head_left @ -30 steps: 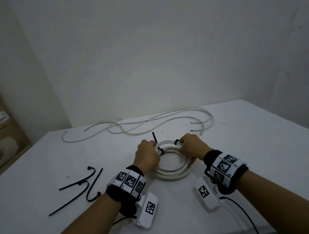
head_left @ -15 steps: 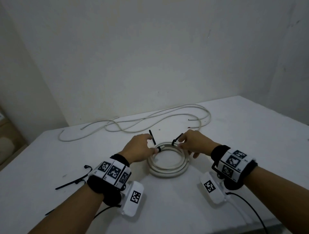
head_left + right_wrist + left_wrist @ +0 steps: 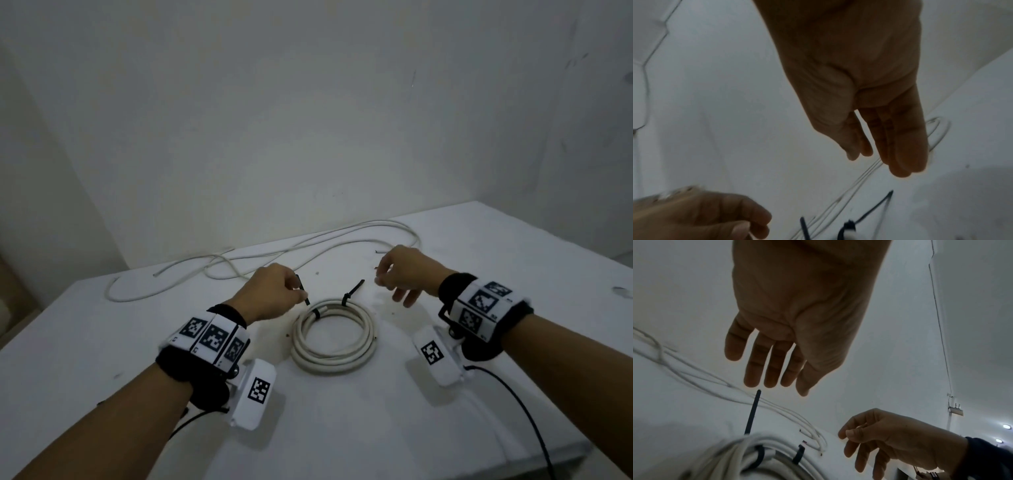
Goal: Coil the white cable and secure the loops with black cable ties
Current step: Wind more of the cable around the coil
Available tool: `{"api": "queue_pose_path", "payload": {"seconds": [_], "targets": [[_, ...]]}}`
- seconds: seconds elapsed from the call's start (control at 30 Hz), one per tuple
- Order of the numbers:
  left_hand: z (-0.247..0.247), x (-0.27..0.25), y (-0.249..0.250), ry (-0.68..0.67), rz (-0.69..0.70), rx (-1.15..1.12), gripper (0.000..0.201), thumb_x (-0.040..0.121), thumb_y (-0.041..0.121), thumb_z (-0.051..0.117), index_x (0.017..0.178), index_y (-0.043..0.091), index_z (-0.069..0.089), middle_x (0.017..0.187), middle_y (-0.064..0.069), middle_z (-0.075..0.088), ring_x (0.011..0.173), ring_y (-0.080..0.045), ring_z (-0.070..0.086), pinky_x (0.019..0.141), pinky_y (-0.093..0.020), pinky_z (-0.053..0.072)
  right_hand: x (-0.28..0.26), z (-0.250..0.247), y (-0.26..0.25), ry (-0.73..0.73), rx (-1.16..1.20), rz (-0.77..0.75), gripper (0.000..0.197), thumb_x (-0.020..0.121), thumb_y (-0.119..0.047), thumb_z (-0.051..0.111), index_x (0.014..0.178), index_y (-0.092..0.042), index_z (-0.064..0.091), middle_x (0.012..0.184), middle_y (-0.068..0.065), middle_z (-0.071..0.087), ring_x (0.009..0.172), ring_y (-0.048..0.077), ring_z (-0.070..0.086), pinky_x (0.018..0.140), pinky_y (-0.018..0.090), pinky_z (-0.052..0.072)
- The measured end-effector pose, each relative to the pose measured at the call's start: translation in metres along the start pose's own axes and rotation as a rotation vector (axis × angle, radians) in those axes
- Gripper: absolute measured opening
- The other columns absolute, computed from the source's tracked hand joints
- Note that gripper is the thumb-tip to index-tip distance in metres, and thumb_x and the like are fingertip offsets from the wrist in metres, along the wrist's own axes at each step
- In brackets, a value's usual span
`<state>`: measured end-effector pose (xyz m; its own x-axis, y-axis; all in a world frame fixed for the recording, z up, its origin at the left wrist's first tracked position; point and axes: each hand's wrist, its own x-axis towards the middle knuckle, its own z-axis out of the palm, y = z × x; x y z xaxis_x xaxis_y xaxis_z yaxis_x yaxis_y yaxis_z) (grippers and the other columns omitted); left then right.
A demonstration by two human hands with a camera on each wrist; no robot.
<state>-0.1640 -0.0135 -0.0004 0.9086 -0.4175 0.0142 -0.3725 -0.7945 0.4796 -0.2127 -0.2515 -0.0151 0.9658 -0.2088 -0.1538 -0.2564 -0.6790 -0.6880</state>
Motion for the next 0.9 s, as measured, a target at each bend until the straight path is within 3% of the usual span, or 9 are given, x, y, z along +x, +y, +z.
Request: {"api": "queue_pose_path", "payload": {"seconds": [0.13,0.33,0.47,0.53,0.6,0.7,0.77,0.83,0.9], "targets": [[-0.012,0.021,0.015,0.055,0.065,-0.038,0.029,0.088,0.031,0.067,0.112,0.014,0.065,0.108,0.0,0.064,0.095,-0.012,0.056,0.077,-0.021,0.039,0.018,-0.025,0.0,0.073,0.108,0.072,0.022,0.091,-0.005,0.057,0.103,0.013,0.059,0.079,0.023,0.062,0.055,0.029,0.063,0.047,0.036,0.057],[-0.012,0.069,0.029,0.037,0.099,0.027,0.029,0.088,0.032,0.067,0.11,0.014,0.065,0.108,0.0,0.063,0.099,-0.014,0.057,0.078,-0.022,0.04,0.073,-0.034,0.0,0.118,-0.069,0.083,0.024,0.091,-0.011,0.058,0.104,0.01,0.061,0.089,0.022,0.067,0.073,0.034,0.067,0.07,0.045,0.059],[-0.012,0.106,0.027,0.001,0.109,0.092,0.028,0.089,0.033,0.065,0.11,0.014,0.065,0.11,-0.002,0.064,0.099,-0.016,0.057,0.082,-0.025,0.042,0.127,-0.036,-0.003,0.111,-0.246,0.066,0.018,0.09,-0.01,0.055,0.101,0.003,0.06,0.084,0.014,0.061,0.071,0.03,0.064,0.056,0.034,0.053],[-0.013,0.125,0.022,-0.013,0.108,0.129,0.027,0.09,0.031,0.064,0.109,0.013,0.065,0.11,-0.003,0.064,0.097,-0.016,0.057,0.082,-0.026,0.043,0.153,-0.035,-0.004,0.107,-0.367,0.074,0.012,0.09,-0.009,0.052,0.084,0.0,0.054,0.073,0.009,0.053,0.061,0.024,0.054,0.047,0.027,0.042],[-0.015,0.142,0.015,-0.023,0.1,0.154,0.026,0.091,0.028,0.063,0.109,0.011,0.065,0.111,-0.005,0.065,0.094,-0.016,0.056,0.081,-0.025,0.043,0.179,-0.03,-0.001,0.086,-0.479,0.097,0.026,0.09,-0.011,0.052,0.067,-0.006,0.042,0.069,0.006,0.048,0.063,0.023,0.051,0.046,0.025,0.036],[-0.017,0.16,0.003,-0.026,0.071,0.156,0.026,0.091,0.027,0.063,0.11,0.01,0.065,0.111,-0.005,0.065,0.095,-0.017,0.058,0.082,-0.026,0.045,0.202,-0.02,0.004,0.004,-0.652,0.128,0.01,0.091,-0.016,0.053,0.087,-0.006,0.055,0.095,0.013,0.059,0.088,0.028,0.059,0.06,0.031,0.048],[-0.019,0.165,-0.004,-0.02,0.058,0.157,0.029,0.09,0.028,0.065,0.112,0.01,0.064,0.113,-0.005,0.064,0.099,-0.018,0.058,0.085,-0.027,0.046,0.211,-0.016,0.012,0.022,-0.761,0.093,0.024,0.089,-0.014,0.054,0.11,-0.004,0.058,0.114,0.015,0.062,0.103,0.03,0.061,0.079,0.034,0.051],[-0.021,0.167,-0.01,-0.014,0.05,0.158,0.034,0.089,0.031,0.066,0.116,0.01,0.063,0.116,-0.006,0.062,0.101,-0.018,0.057,0.086,-0.026,0.044,0.212,-0.015,0.013,0.066,-0.796,0.017,0.028,0.089,-0.012,0.052,0.114,-0.002,0.055,0.117,0.015,0.061,0.104,0.03,0.06,0.081,0.033,0.048],[-0.026,0.165,-0.014,-0.009,0.041,0.156,0.04,0.087,0.033,0.067,0.12,0.01,0.06,0.118,-0.006,0.061,0.099,-0.017,0.055,0.086,-0.026,0.044,0.205,-0.019,0.007,0.142,-0.764,-0.04,0.024,0.092,-0.013,0.047,0.112,-0.002,0.052,0.112,0.017,0.06,0.092,0.031,0.058,0.074,0.033,0.044]]}}
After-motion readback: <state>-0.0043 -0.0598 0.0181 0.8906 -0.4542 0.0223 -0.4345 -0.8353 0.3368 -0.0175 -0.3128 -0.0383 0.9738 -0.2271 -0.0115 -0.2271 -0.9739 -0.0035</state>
